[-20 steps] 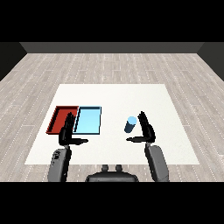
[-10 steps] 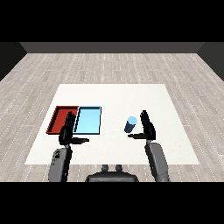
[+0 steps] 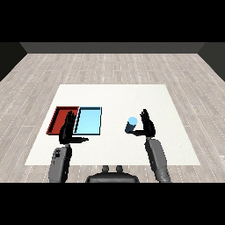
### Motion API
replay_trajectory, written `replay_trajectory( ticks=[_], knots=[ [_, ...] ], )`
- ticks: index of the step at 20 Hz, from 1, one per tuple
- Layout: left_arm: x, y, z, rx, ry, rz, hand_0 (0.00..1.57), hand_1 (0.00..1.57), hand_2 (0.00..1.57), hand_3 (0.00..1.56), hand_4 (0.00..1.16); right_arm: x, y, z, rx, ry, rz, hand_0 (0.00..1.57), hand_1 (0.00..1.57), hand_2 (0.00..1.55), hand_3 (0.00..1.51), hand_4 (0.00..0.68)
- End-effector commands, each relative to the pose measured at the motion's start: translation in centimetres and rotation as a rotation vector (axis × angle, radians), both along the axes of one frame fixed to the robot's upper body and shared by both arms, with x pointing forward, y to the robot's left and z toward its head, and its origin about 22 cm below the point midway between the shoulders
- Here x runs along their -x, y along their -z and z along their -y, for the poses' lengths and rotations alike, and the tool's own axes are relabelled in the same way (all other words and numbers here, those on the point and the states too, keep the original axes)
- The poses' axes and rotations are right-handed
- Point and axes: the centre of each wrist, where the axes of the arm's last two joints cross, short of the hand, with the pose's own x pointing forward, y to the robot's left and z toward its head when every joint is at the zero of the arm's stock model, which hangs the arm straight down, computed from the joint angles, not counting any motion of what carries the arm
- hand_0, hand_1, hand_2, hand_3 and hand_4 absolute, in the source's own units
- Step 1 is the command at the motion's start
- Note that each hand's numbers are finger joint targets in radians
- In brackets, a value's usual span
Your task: Pick the blue can and put it in the blue box
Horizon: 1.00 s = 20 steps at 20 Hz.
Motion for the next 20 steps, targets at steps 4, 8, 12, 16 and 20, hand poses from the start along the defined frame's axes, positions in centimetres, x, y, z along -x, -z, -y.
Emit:
replay_trajectory(
  ticks=[4, 8, 12, 16, 20],
  knots=[
    [-1.3, 1.1, -1.9, 0.020, -0.011, -0.001, 0.00, 0.00, 0.00, 0.00, 0.00, -2.2, 3.1, -0.5, 0.000, -0.011, -0.058, 0.00, 0.00, 0.00, 0.00, 0.000],
    [-0.1, 0.2, -0.5, 0.000, 0.006, 0.000, 0.00, 0.00, 0.00, 0.00, 0.00, -3.5, 2.1, -0.2, -0.039, -0.012, -0.058, 0.00, 0.00, 0.00, 0.00, 0.000],
    [2.1, -0.7, -1.6, 0.006, -0.013, 0.009, 0.00, 0.00, 0.00, 0.00, 0.00, -2.7, 2.4, -1.2, -0.076, -0.015, -0.079, 0.00, 0.00, 0.00, 0.00, 0.000],
    [0.9, 0.7, -1.3, 0.002, -0.021, 0.007, 0.00, 0.00, 0.00, 0.00, 0.00, -2.8, 3.9, -3.3, -0.081, -0.018, -0.115, 0.00, 0.00, 0.00, 0.00, 0.000],
    [1.2, 0.2, -0.2, 0.000, -0.016, 0.000, 0.00, 0.00, 0.00, 0.00, 0.00, -3.9, 3.6, -4.6, -0.079, -0.019, -0.112, 0.00, 0.00, 0.00, 0.00, 0.000]
  ],
)
